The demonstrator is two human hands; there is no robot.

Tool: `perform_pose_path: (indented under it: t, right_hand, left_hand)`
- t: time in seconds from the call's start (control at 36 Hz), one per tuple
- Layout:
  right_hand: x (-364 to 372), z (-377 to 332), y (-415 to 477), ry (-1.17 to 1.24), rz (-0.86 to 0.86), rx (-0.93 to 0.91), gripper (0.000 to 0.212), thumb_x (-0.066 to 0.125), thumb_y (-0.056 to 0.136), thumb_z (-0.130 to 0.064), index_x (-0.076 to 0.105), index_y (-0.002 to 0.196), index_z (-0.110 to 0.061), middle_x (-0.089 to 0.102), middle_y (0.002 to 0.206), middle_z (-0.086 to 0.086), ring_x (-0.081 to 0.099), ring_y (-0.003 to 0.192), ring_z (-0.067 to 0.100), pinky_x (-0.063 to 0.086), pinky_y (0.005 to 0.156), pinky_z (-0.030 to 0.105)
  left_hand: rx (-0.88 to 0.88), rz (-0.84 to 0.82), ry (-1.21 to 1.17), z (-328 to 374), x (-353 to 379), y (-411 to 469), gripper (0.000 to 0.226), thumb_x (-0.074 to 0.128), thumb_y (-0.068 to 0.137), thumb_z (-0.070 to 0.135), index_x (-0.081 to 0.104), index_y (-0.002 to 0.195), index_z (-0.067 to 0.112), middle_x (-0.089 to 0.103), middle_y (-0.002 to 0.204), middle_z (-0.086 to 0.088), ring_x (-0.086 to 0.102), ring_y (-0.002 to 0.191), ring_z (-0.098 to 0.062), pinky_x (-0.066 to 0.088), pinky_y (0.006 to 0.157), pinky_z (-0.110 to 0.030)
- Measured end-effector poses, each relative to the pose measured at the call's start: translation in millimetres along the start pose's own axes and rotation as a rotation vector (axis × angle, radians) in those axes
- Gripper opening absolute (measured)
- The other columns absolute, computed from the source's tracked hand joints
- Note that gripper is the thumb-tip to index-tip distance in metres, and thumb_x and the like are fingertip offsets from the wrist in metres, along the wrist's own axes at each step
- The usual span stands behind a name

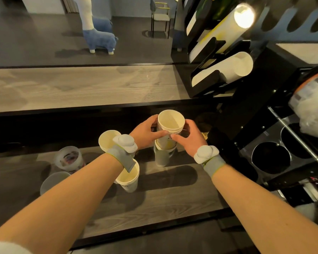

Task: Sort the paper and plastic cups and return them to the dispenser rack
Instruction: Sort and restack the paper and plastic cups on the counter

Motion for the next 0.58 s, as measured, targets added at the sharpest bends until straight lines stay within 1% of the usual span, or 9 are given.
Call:
perform_pose_path:
  t: [0.06, 0.14, 0.25, 0.28, 0.39, 0.5, 0.58]
  right_hand:
    - [0.4, -0.7, -1.4, 0.016, -0.011, 0.001, 0.071, 0.078, 0.082, -0.028, 0.039, 0.142, -0.023, 0.052, 0.141, -0.001, 0.050, 0.129, 0.020, 0.047, 0.099, 0.035]
    - [0.9, -2.3, -3.3, 0.045, -0.032, 0.004, 0.073, 0.077, 0.083, -0.027, 0.036, 0.144, -0.023, 0.052, 0.143, 0.000, 0.050, 0.129, 0.019, 0.046, 0.094, 0.030]
    - [1.7, -6.2, -3.9, 0.080, -0.049, 0.013, 0.076, 0.076, 0.084, -0.029, 0.033, 0.146, -0.025, 0.050, 0.145, -0.001, 0.049, 0.131, 0.021, 0.046, 0.098, 0.034]
    - [2.0, -7.0, -4.6, 0.081, -0.053, 0.013, 0.076, 0.076, 0.084, -0.029, 0.032, 0.146, -0.025, 0.049, 0.146, -0.001, 0.049, 0.132, 0.020, 0.046, 0.097, 0.033]
    - [0.4, -9.7, -8.8, 0.048, -0.041, -0.007, 0.078, 0.076, 0.084, -0.031, 0.030, 0.146, -0.025, 0.048, 0.147, -0.001, 0.047, 0.133, 0.020, 0.043, 0.093, 0.027]
    - [-3.0, -15.8, -9.8, 0.048, -0.025, -0.018, 0.079, 0.077, 0.083, -0.029, 0.031, 0.146, -0.024, 0.049, 0.146, -0.001, 0.047, 0.132, 0.019, 0.041, 0.093, 0.026]
    - [-3.5, -23.5, -8.3, 0.038, -0.024, -0.031, 0.080, 0.080, 0.081, -0.020, 0.034, 0.147, -0.023, 0.050, 0.144, 0.000, 0.047, 0.133, 0.020, 0.041, 0.094, 0.026]
  left_hand:
    - [0.002, -0.004, 0.008, 0.1, 0.1, -1.0, 0.069, 0.068, 0.088, 0.036, 0.034, 0.148, 0.024, 0.049, 0.147, 0.002, 0.047, 0.134, -0.019, 0.040, 0.109, -0.037]
    - [0.012, -0.005, 0.011, 0.8, -0.8, -2.3, 0.069, 0.067, 0.089, 0.037, 0.033, 0.148, 0.025, 0.049, 0.146, 0.002, 0.047, 0.134, -0.019, 0.040, 0.108, -0.036]
    - [0.030, 0.010, 0.016, 2.9, -3.2, -4.5, 0.067, 0.065, 0.090, 0.038, 0.032, 0.148, 0.029, 0.048, 0.146, 0.003, 0.044, 0.135, -0.018, 0.037, 0.103, -0.029]
    - [0.028, 0.011, 0.018, 2.2, -3.7, -5.1, 0.068, 0.065, 0.090, 0.039, 0.031, 0.148, 0.029, 0.048, 0.147, 0.003, 0.043, 0.136, -0.018, 0.036, 0.103, -0.030]
    - [0.023, -0.003, 0.014, 2.3, -6.0, -9.2, 0.071, 0.066, 0.088, 0.042, 0.031, 0.149, 0.031, 0.048, 0.147, 0.004, 0.043, 0.137, -0.018, 0.038, 0.112, -0.040]
    - [0.024, 0.017, -0.015, 7.0, -8.4, -10.8, 0.072, 0.070, 0.086, 0.038, 0.032, 0.146, 0.032, 0.047, 0.146, 0.005, 0.045, 0.134, -0.017, 0.040, 0.108, -0.040]
    - [0.029, 0.043, -0.057, 10.5, -9.4, -12.2, 0.074, 0.073, 0.084, 0.036, 0.032, 0.145, 0.033, 0.047, 0.146, 0.004, 0.046, 0.131, -0.018, 0.041, 0.105, -0.039]
Point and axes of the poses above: each hand's wrist, its own y-axis towards the middle knuckle, its own x-axis out of the palm, z = x × y, the point moved 6 cm from there along y, towards the middle knuckle
